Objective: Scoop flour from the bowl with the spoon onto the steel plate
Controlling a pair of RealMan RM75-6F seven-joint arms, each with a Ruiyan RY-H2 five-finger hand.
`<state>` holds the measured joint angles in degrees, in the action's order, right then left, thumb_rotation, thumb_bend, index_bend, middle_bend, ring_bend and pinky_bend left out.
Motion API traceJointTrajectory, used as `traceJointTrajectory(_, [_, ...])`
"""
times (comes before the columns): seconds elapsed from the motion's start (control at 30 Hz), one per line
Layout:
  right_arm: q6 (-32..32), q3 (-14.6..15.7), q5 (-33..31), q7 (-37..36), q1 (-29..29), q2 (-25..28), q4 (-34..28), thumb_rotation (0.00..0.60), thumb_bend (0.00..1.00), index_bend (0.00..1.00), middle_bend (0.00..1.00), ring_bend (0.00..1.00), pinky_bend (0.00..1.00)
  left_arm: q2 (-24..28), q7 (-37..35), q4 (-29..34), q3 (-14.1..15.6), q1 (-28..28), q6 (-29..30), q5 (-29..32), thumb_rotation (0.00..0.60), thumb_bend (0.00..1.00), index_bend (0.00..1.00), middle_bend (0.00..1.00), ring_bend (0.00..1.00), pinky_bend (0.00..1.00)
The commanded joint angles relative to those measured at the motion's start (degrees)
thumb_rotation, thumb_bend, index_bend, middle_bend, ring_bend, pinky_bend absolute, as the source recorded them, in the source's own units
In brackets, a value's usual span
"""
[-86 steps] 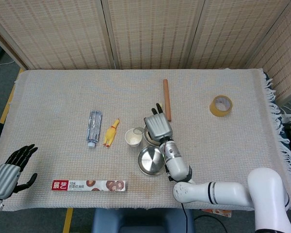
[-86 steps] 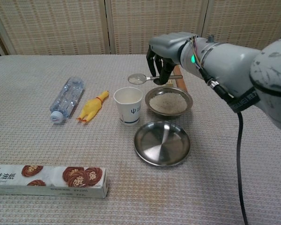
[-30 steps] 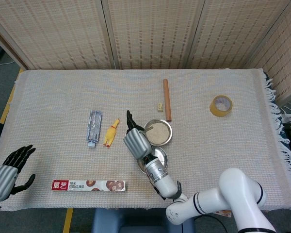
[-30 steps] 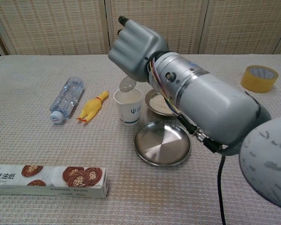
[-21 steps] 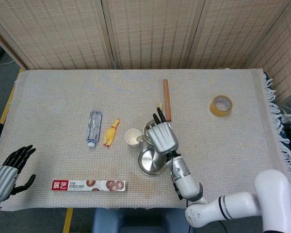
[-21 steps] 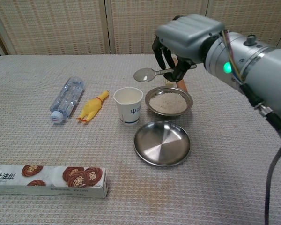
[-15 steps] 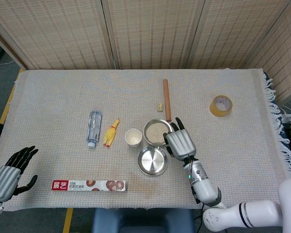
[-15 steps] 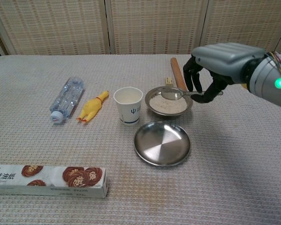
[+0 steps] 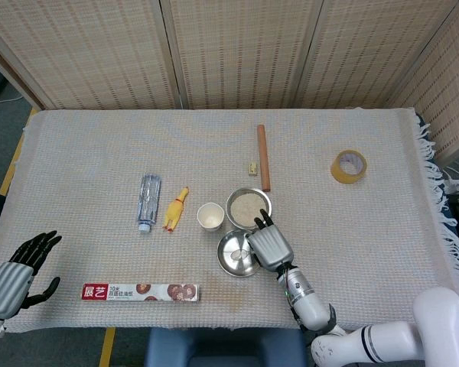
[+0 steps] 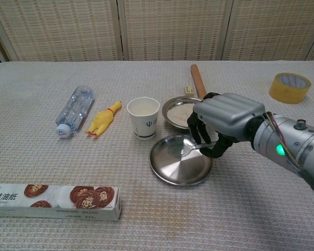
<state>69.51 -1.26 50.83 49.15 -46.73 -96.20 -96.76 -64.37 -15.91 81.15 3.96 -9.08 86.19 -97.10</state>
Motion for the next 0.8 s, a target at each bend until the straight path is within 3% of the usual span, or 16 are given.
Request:
traceJointTrajectory(0.03, [-0.2, -0.2, 1.5, 0.9, 0.0, -2.3, 2.5, 0.6, 0.36, 0.84, 0.57, 0.14, 0.0, 0.0, -0.1, 0.0, 0.0, -0.1, -0.1, 0.1, 0.6, 0.41, 0.0, 0.0, 0.02, 0.12])
traceJointTrajectory(0.23, [-1.5, -0.3, 2.5, 1.3, 0.1, -4.4, 5.1, 0.6, 0.35, 0.63, 0.49, 0.1, 0.0, 0.1, -0.2, -0.1, 0.0, 0.0, 0.0, 0.0, 0.6, 0.41, 0.0, 0.0, 0.02, 0.12])
traceJointTrajectory(0.43, [-1.6, 0.1, 2.3, 3.6, 0.7, -3.9, 4.6, 0.6, 0.35, 0.3, 0.33, 0.05, 0.0, 0.0, -0.5, -0.4, 0.0, 0.0, 0.0, 0.0, 0.6, 0.41, 0.0, 0.0, 0.02, 0.12])
traceJointTrajectory(0.7, [0.3, 0.2, 4.4, 3.8, 2.3, -1.5, 1.7, 0.6, 0.27, 0.18, 0.28, 0.03, 0.0, 0.2, -0.1, 0.3, 0.1, -0.1, -0.4, 0.2, 0.6, 0.41, 0.0, 0.0, 0.02, 0.13])
traceJointTrajectory(0.8, [4.4, 0.8, 7.7, 2.6, 4.6, 1.1, -1.1, 0.6, 0.27, 0.15, 0.26, 0.01, 0.0, 0.5, -0.3, 0.4, 0.1, 0.2, 0.3, 0.1, 0.6, 0.41, 0.0, 0.0, 0.03, 0.13])
